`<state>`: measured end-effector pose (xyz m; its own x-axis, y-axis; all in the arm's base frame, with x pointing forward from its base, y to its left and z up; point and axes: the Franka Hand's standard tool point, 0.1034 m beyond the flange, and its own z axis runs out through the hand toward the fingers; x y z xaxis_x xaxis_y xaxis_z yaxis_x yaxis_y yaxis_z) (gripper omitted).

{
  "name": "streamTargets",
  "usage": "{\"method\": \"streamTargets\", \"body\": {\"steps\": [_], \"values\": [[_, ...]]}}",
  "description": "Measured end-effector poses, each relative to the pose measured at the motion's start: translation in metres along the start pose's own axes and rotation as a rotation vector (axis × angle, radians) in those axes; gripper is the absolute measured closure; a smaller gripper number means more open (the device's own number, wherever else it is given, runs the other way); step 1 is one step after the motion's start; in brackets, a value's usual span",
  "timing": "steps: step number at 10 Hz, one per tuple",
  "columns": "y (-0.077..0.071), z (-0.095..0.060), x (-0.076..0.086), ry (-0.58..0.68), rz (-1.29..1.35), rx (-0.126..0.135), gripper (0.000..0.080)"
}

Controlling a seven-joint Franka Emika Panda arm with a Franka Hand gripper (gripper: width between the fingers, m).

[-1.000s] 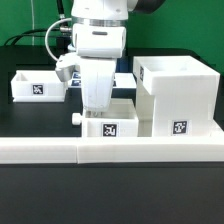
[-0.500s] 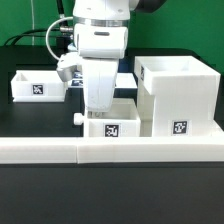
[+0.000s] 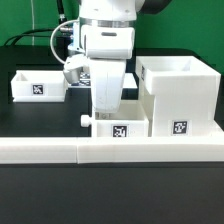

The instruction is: Assemble drawer

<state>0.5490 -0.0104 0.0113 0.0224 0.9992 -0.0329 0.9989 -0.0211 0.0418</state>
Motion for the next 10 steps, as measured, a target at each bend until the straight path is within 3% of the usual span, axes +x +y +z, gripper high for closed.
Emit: {"method": "streamTargets", "body": {"steps": [4,10], "values": [[0.0,0.0,0.013,-0.007,0.027,0.012,0.0757],[-0.001,0.0,0.011,-0.017,0.035,0.017,0.0757]]}}
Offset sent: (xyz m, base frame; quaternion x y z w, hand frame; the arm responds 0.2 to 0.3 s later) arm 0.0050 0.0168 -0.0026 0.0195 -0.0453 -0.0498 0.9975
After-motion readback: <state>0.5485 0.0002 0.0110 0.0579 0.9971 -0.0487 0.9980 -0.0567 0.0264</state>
